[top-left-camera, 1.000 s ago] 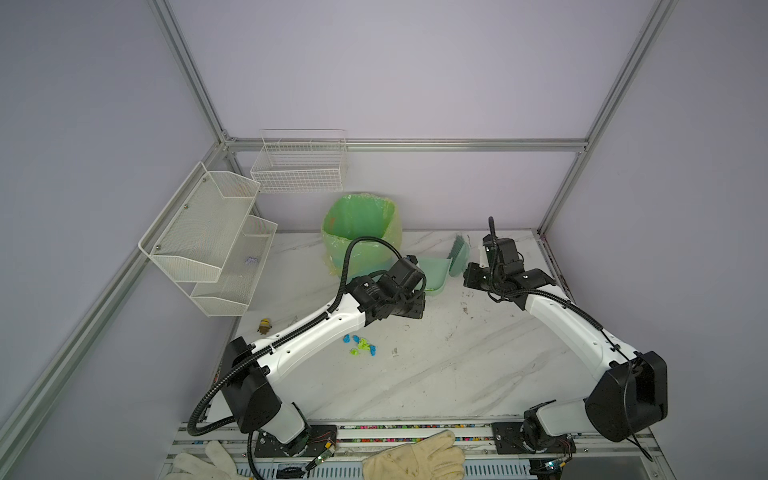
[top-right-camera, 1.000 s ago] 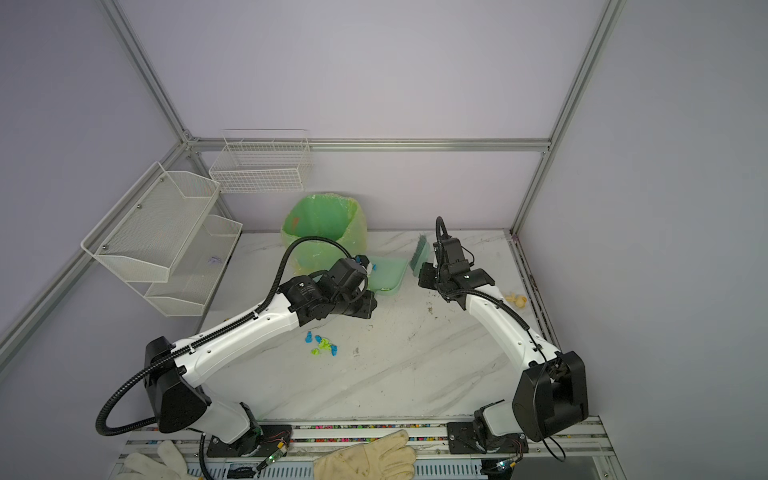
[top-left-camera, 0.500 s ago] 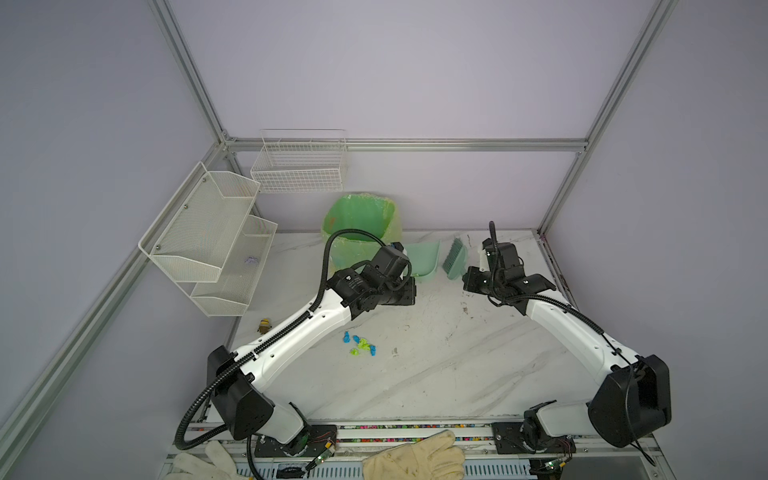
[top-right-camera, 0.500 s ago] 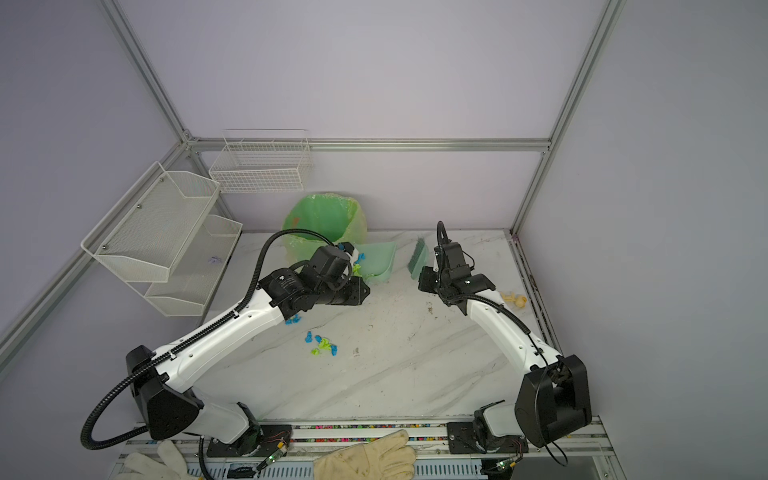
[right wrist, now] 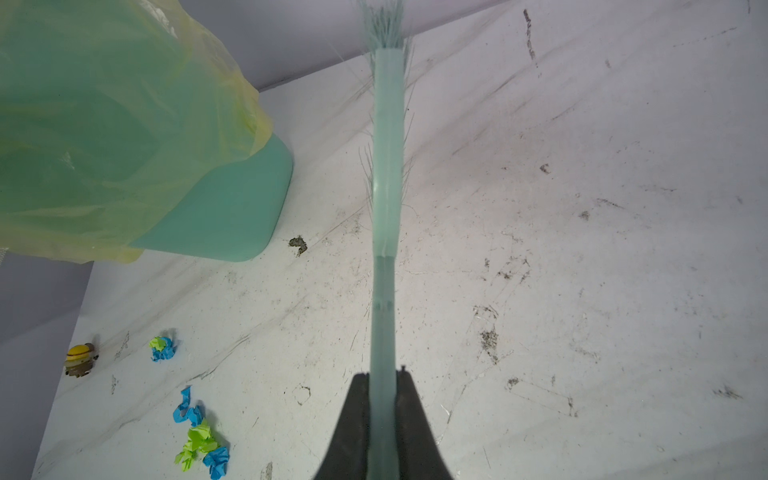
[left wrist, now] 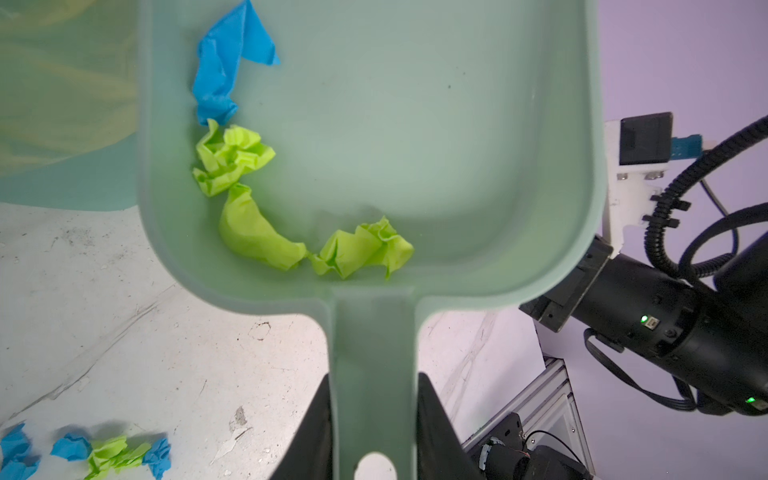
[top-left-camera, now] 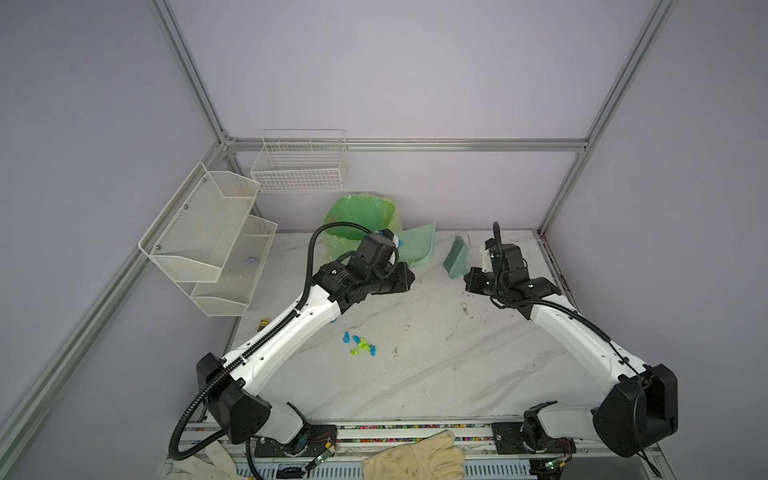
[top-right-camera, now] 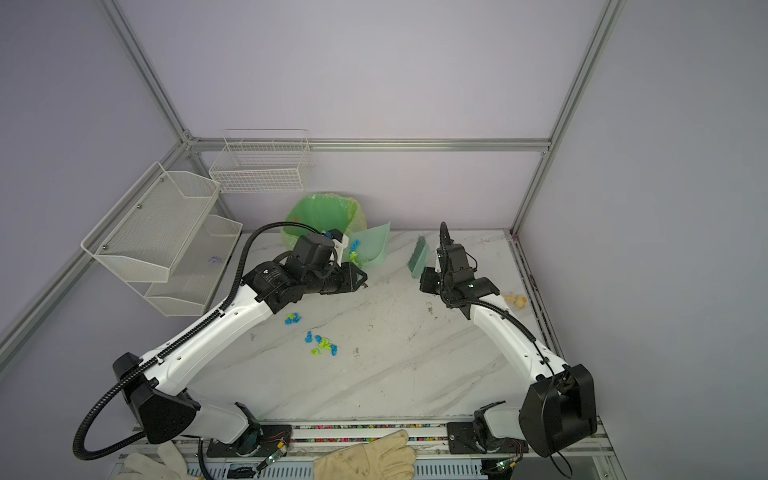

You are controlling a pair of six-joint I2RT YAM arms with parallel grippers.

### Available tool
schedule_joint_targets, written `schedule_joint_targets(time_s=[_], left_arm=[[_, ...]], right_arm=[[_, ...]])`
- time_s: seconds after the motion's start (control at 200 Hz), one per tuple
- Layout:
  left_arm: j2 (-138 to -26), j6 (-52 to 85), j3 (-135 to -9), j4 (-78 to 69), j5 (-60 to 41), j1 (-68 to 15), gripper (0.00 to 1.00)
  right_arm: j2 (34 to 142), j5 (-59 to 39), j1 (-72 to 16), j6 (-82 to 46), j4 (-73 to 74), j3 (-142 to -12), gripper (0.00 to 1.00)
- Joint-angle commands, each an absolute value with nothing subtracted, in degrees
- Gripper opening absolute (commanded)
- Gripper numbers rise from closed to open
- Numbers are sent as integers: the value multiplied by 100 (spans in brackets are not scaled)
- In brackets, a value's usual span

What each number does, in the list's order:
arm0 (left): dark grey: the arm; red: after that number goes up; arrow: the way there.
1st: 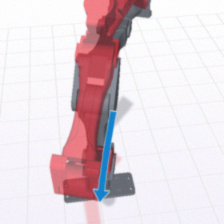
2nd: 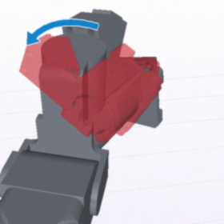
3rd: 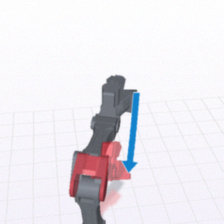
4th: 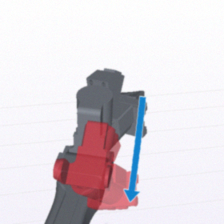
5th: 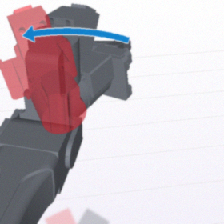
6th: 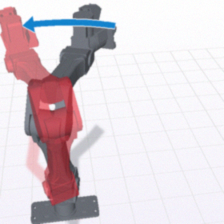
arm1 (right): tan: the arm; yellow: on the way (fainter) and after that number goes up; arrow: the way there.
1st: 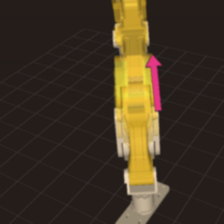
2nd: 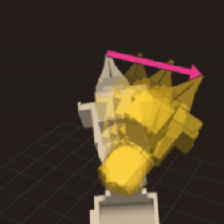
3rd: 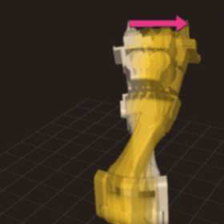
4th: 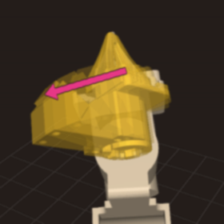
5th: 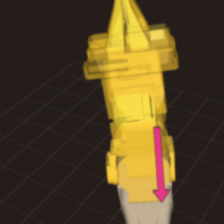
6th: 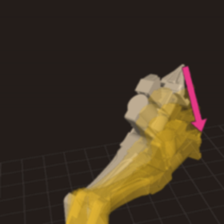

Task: Sweep away the paper scraps from the table
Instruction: 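Tip the dustpan over the green bin with the left gripper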

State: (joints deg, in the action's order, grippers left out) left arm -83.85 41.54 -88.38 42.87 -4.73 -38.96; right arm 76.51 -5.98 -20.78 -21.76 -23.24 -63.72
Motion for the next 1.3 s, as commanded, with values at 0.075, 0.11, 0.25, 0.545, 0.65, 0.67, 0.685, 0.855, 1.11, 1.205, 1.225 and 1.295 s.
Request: schedule_joint_targets(time_s=[0.075, 0.11, 0.25, 0.545, 0.65, 0.67, 0.685, 0.855, 1.11, 1.205, 1.225, 1.295], left_arm=[[-8149, 4211, -9535, 3990, -825, -3644, 0], [-8155, 4197, -9576, 3989, -851, -3610, 0], [-8153, 4175, -9704, 3990, -1030, -3441, 0], [-8250, 4175, -9945, 4003, -1942, -2685, 0], [-8279, 4222, -9948, 3973, -2263, -2364, 0], [-8291, 4235, -9937, 3953, -2345, -2294, 0], [-8296, 4256, -9930, 3938, -2407, -2252, 0], [-8308, 4585, -9695, 3471, -3180, -1693, 0], [-8533, 5371, -9265, 2576, -4284, -1109, 0], [-8605, 5750, -9042, 2105, -4654, -998, 0], [-8612, 5865, -8967, 1932, -4728, -972, 0], [-8622, 6326, -8683, 1330, -4966, -888, 0]], right_arm=[[7550, -679, -2055, -2140, -2098, -6288, 0], [7561, -682, -2056, -2155, -2092, -6288, 0], [7577, -742, -2056, -2186, -2052, -6293, 0], [7584, -824, -2055, -2221, -1992, -6281, 0], [7624, -851, -2053, -2224, -1986, -6302, 0], [7630, -860, -2050, -2230, -1985, -6308, 0], [7633, -861, -2056, -2227, -1986, -6305, 0], [7681, -885, -2056, -2237, -1965, -6328, 0], [7752, -936, -2054, -2259, -1916, -6335, 0], [7774, -940, -2056, -2263, -1926, -6354, 0], [7774, -936, -2057, -2259, -1929, -6356, 0], [7787, -932, -2054, -2259, -1934, -6365, 0]])
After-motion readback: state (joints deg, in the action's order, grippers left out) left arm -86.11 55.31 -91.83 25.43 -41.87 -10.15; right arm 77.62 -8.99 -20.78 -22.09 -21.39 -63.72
